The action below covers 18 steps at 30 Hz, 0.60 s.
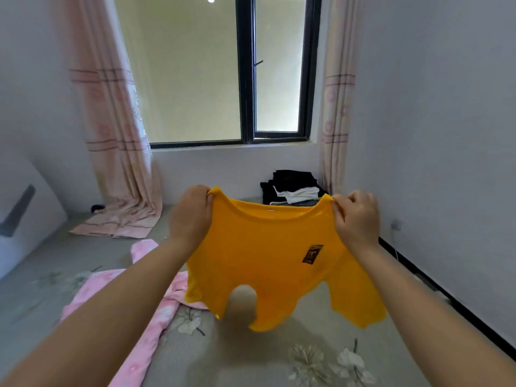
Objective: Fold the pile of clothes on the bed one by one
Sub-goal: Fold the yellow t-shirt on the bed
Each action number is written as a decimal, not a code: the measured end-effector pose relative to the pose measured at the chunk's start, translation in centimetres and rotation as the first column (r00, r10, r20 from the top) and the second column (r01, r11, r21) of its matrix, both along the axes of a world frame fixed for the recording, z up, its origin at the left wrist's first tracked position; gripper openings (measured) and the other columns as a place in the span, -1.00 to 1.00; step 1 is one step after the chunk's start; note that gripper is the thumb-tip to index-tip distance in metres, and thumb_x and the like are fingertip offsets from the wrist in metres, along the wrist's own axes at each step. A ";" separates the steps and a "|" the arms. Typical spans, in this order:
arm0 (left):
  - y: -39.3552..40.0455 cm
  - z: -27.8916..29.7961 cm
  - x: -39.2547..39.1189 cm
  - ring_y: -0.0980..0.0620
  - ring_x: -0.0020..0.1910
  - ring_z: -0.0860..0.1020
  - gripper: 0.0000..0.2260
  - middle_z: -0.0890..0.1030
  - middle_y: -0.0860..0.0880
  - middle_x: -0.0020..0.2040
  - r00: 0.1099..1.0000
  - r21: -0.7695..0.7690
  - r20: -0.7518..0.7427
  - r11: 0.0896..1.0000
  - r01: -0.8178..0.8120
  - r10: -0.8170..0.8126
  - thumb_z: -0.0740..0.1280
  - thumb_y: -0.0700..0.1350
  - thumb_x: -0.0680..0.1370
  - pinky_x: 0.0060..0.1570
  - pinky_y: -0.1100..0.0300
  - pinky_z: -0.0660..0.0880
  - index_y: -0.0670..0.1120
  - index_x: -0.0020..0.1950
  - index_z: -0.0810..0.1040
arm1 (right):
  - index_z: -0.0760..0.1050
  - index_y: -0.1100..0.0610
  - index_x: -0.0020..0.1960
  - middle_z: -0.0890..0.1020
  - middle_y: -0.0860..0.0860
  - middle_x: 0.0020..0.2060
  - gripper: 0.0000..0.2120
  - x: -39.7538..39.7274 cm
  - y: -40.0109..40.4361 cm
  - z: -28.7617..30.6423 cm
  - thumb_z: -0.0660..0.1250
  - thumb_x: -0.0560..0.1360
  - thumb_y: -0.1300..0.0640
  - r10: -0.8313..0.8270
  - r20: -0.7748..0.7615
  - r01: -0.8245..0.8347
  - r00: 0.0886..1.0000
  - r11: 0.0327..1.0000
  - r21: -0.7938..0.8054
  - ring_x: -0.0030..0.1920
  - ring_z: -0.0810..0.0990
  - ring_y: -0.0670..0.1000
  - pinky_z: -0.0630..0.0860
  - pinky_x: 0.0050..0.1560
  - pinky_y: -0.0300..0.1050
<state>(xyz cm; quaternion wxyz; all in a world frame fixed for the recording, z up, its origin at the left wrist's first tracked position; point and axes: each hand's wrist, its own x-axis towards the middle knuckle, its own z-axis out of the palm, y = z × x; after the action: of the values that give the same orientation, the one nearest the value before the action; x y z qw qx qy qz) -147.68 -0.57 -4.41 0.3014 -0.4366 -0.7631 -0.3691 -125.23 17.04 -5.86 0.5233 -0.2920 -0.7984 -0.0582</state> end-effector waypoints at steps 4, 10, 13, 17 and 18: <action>-5.5 1.6 2.9 -0.23 -0.46 0.50 -0.52 0.50 -0.31 -0.39 0.950 0.015 -0.310 0.999 0.045 -0.038 0.07 0.00 0.58 -0.55 0.08 0.39 -0.35 -0.29 0.49 | 0.59 0.31 -0.22 0.46 0.23 -0.41 -0.89 4.3 -3.3 1.2 0.31 0.40 0.28 -0.030 -0.018 0.032 0.999 0.993 0.115 -0.36 0.46 0.24 0.26 -0.34 -0.08; -9.4 3.9 3.9 -0.10 -0.58 0.44 -0.41 0.46 -0.21 -0.48 0.765 -0.037 -0.630 0.989 0.141 -0.133 -0.11 0.01 0.63 -0.63 0.27 0.28 -0.28 -0.39 0.46 | 0.54 0.29 -0.29 0.45 0.19 -0.44 -0.70 8.1 -5.8 4.5 0.13 0.45 0.15 -0.013 0.022 0.004 1.000 0.927 0.375 -0.41 0.47 0.18 0.40 -0.40 -0.08; -10.2 2.6 3.6 -0.09 -0.55 0.46 -0.59 0.46 -0.20 -0.47 0.715 -0.096 -0.670 0.979 0.181 -0.198 -0.08 -0.01 0.64 -0.61 0.27 0.29 -0.20 -0.26 0.35 | 0.52 0.30 -0.29 0.46 0.20 -0.43 -0.71 9.1 -5.7 4.0 0.13 0.45 0.17 -0.002 0.068 -0.024 0.998 0.924 0.382 -0.39 0.48 0.20 0.42 -0.37 -0.05; -9.6 -1.2 3.6 -0.11 -0.54 0.49 -0.67 0.48 -0.20 -0.45 0.717 -0.203 -0.635 0.958 0.204 -0.287 -0.09 -0.01 0.64 -0.63 0.26 0.31 -0.14 -0.22 0.25 | 0.55 0.34 -0.28 0.47 0.22 -0.45 -0.73 9.2 -4.9 -0.1 0.14 0.41 0.22 0.012 0.160 -0.064 0.987 0.942 0.331 -0.40 0.51 0.22 0.45 -0.42 -0.03; -9.3 -2.4 3.6 -0.11 -0.54 0.49 -0.66 0.49 -0.19 -0.45 0.728 -0.221 -0.619 0.954 0.201 -0.296 -0.11 -0.01 0.64 -0.63 0.27 0.30 -0.14 -0.22 0.26 | 0.56 0.35 -0.29 0.47 0.23 -0.46 -0.73 9.1 -4.5 -1.4 0.14 0.40 0.23 0.021 0.193 -0.083 0.981 0.944 0.319 -0.41 0.51 0.22 0.44 -0.43 -0.04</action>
<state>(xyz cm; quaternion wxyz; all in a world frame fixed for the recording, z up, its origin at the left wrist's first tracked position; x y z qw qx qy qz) -144.09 -9.86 -6.84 0.4618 -0.6549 -0.5707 -0.1793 -116.11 12.57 -7.27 0.4883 -0.1734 -0.8310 -0.2025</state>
